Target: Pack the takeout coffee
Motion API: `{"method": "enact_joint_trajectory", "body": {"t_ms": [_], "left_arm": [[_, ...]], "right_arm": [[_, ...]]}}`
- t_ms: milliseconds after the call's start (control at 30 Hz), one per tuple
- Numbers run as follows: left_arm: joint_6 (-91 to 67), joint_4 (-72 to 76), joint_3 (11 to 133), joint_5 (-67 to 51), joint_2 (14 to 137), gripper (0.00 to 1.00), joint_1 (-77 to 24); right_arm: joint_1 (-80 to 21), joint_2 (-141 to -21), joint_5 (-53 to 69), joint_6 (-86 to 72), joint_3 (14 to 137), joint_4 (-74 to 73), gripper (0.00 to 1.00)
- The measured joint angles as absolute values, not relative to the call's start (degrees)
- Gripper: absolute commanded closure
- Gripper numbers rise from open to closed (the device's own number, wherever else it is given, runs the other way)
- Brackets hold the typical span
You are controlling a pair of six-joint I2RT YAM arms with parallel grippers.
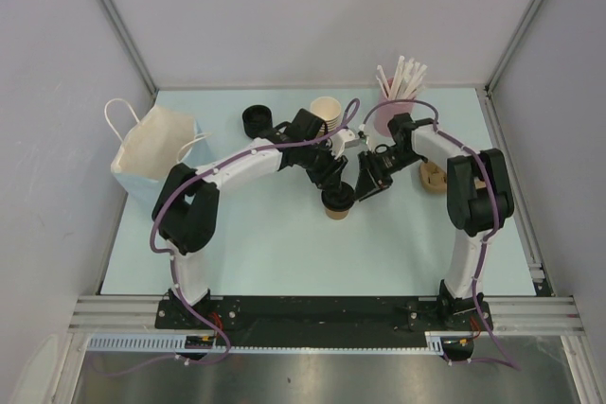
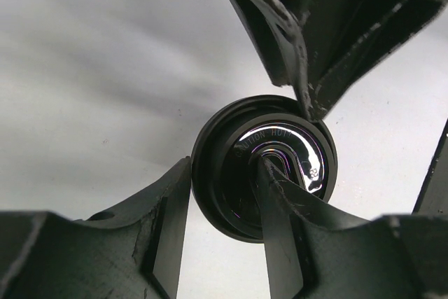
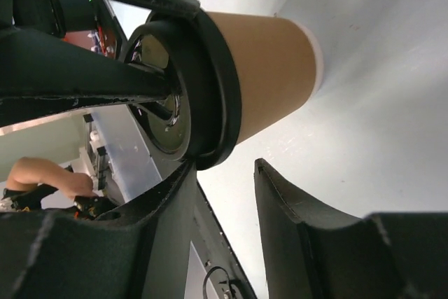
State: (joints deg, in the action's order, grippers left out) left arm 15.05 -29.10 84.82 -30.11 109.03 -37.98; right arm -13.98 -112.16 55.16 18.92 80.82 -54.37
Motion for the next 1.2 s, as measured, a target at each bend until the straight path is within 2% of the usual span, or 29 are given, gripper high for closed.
{"method": "enact_joint_trajectory", "body": {"t_ms": [333,733,900,1000,1200], "left_arm": [[15.05,-28.58,84.01,-29.65,108.42,0.53,-37.98],[15.03,-28.16,83.57,-29.3,108.14,0.54,-38.02],[15.03,-27.77,83.22,-29.15,107.94,0.54,-38.09],[15.03,-27.68,83.13,-29.1,107.87,0.54,-38.11],[15.03,-27.73,83.13,-29.02,107.87,0.54,-38.11]], "right_arm": [[-15.31,-112.16,55.79,17.63,79.4,-53.95,0.58],[-16.34,-110.26,49.78,8.19,77.69,-51.53,0.59],[-16.67,-108.71,48.4,8.03,77.38,-51.07,0.53],[-16.71,-107.5,47.75,9.43,76.86,-50.09,0.45],[-17.65,-107.35,47.03,12.19,76.6,-49.23,0.4]]}}
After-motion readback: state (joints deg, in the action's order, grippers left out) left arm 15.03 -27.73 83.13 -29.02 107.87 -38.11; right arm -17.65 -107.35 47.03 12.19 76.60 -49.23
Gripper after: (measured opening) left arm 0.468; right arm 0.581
